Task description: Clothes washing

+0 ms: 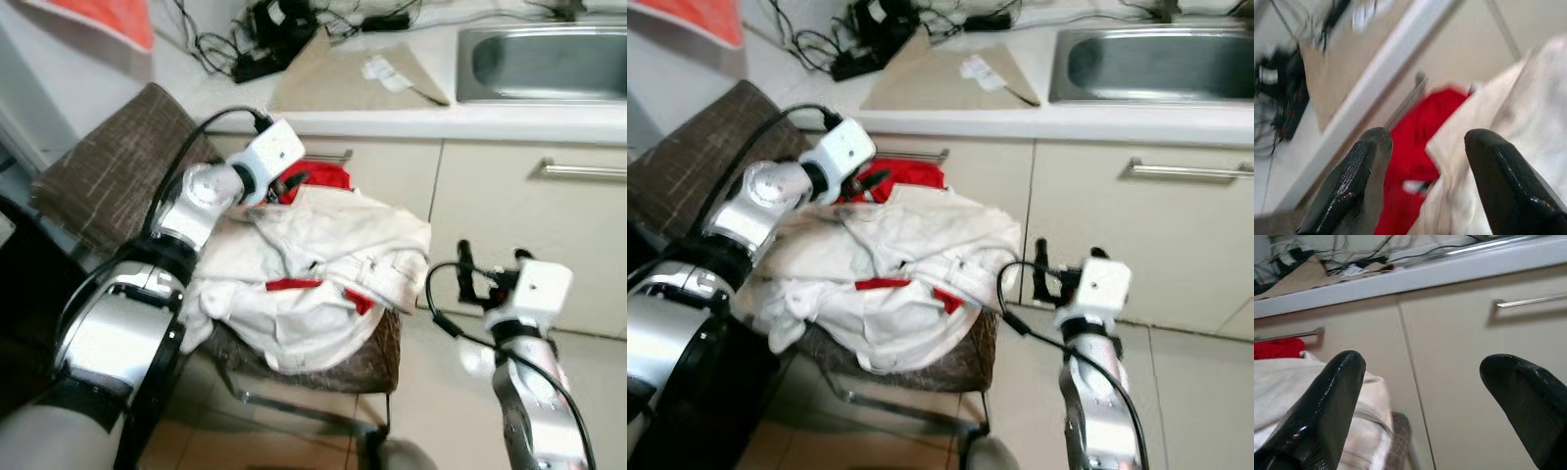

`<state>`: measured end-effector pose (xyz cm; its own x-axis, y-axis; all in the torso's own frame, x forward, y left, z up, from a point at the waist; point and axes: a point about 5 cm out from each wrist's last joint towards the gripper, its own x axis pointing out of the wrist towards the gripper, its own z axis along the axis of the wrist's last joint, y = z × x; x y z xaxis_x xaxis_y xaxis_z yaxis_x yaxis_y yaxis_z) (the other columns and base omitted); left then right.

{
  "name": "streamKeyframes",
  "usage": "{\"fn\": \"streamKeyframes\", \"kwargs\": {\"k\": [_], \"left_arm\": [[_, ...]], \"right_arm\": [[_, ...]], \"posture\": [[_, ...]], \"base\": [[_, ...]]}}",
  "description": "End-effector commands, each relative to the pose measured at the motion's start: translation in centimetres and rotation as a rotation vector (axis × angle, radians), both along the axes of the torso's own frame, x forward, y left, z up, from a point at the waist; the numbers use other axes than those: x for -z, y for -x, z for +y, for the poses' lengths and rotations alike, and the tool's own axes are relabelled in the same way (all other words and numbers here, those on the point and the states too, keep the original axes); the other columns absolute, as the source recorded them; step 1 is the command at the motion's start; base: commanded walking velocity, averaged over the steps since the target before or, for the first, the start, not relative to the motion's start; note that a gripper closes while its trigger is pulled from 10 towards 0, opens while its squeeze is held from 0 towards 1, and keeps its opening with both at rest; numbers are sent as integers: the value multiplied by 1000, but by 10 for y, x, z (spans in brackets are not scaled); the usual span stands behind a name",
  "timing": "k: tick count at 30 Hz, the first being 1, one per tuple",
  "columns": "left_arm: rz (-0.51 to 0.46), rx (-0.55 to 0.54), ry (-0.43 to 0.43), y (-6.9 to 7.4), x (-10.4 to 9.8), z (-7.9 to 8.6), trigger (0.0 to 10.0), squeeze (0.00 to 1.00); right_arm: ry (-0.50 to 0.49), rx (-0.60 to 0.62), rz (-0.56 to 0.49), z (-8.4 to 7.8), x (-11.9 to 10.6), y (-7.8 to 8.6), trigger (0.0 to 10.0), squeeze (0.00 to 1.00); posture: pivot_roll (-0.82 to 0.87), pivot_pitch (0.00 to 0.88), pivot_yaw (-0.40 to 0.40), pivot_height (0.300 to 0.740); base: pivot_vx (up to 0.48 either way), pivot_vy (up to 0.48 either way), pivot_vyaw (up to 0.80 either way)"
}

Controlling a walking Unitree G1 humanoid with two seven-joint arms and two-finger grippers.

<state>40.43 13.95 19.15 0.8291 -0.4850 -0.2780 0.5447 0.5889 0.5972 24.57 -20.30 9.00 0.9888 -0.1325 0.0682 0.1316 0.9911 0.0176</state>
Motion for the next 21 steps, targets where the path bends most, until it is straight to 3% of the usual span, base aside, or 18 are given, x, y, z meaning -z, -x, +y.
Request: {"fn": "streamKeyframes", "kwargs": {"k": [1, 6, 7, 13, 14, 15, 21], "left_arm": [[2, -59, -44, -3, -4, 14, 10000, 0], [23, -92, -131, -5, -1, 20, 10000, 0], [31, -91, -152, -5, 1, 20, 10000, 1000], [64, -93, -226, -4, 7, 21, 10000, 1000], [80, -88, -232, -3, 8, 22, 10000, 800], [106, -78, -232, -2, 10, 23, 10000, 0], [181, -33, -224, 0, 12, 23, 10000, 0]], "right_arm": [[-14, -8, 9, 6, -1, 5, 10000, 0], [-11, 29, 27, 3, -1, 27, 10000, 0], [-11, 33, 29, 3, -2, 29, 10000, 0], [-17, 28, 38, 8, -8, 40, 10000, 0], [-20, 26, 42, 10, -9, 43, 10000, 0], [-22, 24, 47, 11, -10, 47, 10000, 0], [-27, 29, 70, 12, -11, 56, 10000, 0]], "posture": [[-415, 50, 210, 736], [-462, 100, 224, 736], [-466, 106, 224, 736], [-486, 150, 226, 736], [-489, 162, 226, 736], [-493, 173, 226, 736], [-499, 195, 227, 736]], "base": [[0, 0, 0], [0, 0, 0], [0, 0, 0], [0, 0, 0], [0, 0, 0], [0, 0, 0], [0, 0, 0]]}}
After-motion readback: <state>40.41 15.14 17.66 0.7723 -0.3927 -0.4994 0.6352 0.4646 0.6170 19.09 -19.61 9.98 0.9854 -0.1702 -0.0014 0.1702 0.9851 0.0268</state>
